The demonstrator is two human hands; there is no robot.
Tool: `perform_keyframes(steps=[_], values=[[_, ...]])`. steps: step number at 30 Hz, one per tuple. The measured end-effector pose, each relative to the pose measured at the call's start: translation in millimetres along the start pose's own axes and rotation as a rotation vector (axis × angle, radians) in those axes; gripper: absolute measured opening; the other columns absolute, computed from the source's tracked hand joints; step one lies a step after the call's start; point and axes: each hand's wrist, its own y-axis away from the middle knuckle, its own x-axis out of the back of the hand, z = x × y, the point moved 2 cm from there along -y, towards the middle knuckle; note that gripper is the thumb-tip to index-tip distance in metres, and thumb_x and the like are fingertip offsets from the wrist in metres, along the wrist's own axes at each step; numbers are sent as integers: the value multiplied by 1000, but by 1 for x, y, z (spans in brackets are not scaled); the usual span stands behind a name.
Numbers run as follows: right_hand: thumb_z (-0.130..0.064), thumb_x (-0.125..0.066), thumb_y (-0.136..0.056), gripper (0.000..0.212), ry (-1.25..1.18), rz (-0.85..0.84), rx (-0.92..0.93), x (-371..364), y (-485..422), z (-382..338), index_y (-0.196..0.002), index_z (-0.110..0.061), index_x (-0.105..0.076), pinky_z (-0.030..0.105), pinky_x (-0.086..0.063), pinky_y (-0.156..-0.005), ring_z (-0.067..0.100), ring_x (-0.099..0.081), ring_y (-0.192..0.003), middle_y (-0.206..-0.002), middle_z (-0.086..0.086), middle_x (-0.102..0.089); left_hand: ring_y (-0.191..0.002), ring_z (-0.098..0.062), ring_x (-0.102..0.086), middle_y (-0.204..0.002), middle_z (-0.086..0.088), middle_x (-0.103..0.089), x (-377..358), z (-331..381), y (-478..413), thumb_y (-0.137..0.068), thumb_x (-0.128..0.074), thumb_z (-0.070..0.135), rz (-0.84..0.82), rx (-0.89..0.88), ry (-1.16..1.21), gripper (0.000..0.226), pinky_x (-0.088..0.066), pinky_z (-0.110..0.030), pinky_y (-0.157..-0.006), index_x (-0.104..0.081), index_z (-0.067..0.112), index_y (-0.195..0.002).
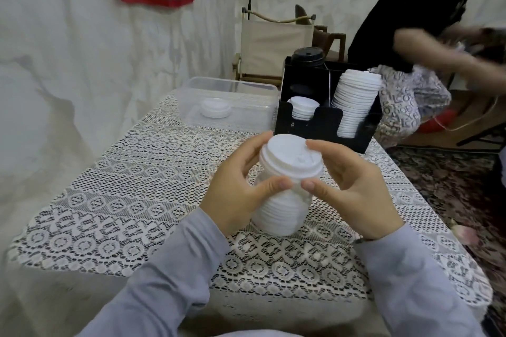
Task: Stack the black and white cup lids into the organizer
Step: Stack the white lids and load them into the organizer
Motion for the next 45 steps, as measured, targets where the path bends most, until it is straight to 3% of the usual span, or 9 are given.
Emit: perform_keyframes(steps=[7, 13, 18, 22, 25, 30, 35, 39, 45], values=[[-59, -80, -55, 61, -9, 44, -102, -2, 12, 15, -106, -29, -66, 23, -43, -102, 10, -58, -115, -115, -6, -67, -121, 0, -51, -131, 20, -52, 11, -9, 6, -63, -69, 65, -9, 18, -21, 69, -43, -23, -101, -46, 43, -124], [-35, -81, -56, 50, 21, -43, -182, -7, 17, 14, -103, -30, -65, 33, -39, -108, 6, -56, -117, -114, -11, -67, -120, -9, -54, -125, 12, -60, 17, -16, 13, -69, -74, 41, -15, 38, -72, 40, -44, -39, -103, -66, 38, -107], [-41, -85, -59, 49, 40, -65, -205, -9, 19, 16, -102, -31, -66, 34, -40, -107, 7, -56, -117, -113, -10, -67, -121, -7, -53, -124, 16, -58, 20, -19, 16, -65, -71, 47, -35, 53, -133, 39, -43, -34, -104, -65, 48, -104], [-34, -87, -59, 50, 50, -84, -206, -8, 18, 18, -103, -31, -65, 36, -40, -107, 8, -56, -117, -114, -7, -67, -124, -12, -51, -127, 6, -57, 20, -18, 17, -74, -75, 33, -51, 43, -175, 36, -42, -37, -106, -62, 35, -108], [-37, -82, -56, 51, 79, -93, -203, -8, 18, 18, -103, -30, -64, 37, -40, -107, 8, -56, -117, -115, -5, -65, -123, -8, -52, -125, 10, -56, 19, -16, 18, -70, -68, 28, -66, 58, -160, 38, -42, -32, -105, -61, 32, -107], [-48, -78, -51, 55, 122, -112, -227, -10, 20, 17, -102, -34, -63, 28, -40, -106, 2, -55, -116, -116, -10, -64, -120, -5, -53, -125, 9, -55, 19, -15, 19, -68, -68, 24, -90, 77, -114, 39, -44, -25, -101, -61, 28, -106], [-44, -79, -51, 55, 127, -104, -250, -9, 20, 14, -102, -32, -63, 19, -36, -104, -3, -53, -116, -117, -15, -63, -121, -12, -54, -129, 4, -57, 18, -19, 20, -63, -80, 35, -69, 63, -65, 48, -45, -33, -101, -62, 33, -107], [-49, -78, -54, 56, 153, -113, -257, -10, 18, 14, -104, -32, -60, 29, -32, -111, 2, -47, -125, -129, -18, -55, -120, -14, -53, -126, 7, -56, 6, -20, 18, -56, -79, 51, -107, 73, -118, 56, -47, -35, -99, -57, 47, -106], [-55, -73, -61, 48, 216, -126, -190, -12, 14, 14, -105, -42, -59, 41, -44, -103, 6, -53, -120, -124, -19, -57, -117, -8, -54, -122, 9, -57, 3, -21, 17, -58, -76, 44, -90, 97, -101, 50, -47, -23, -95, -56, 46, -104]])
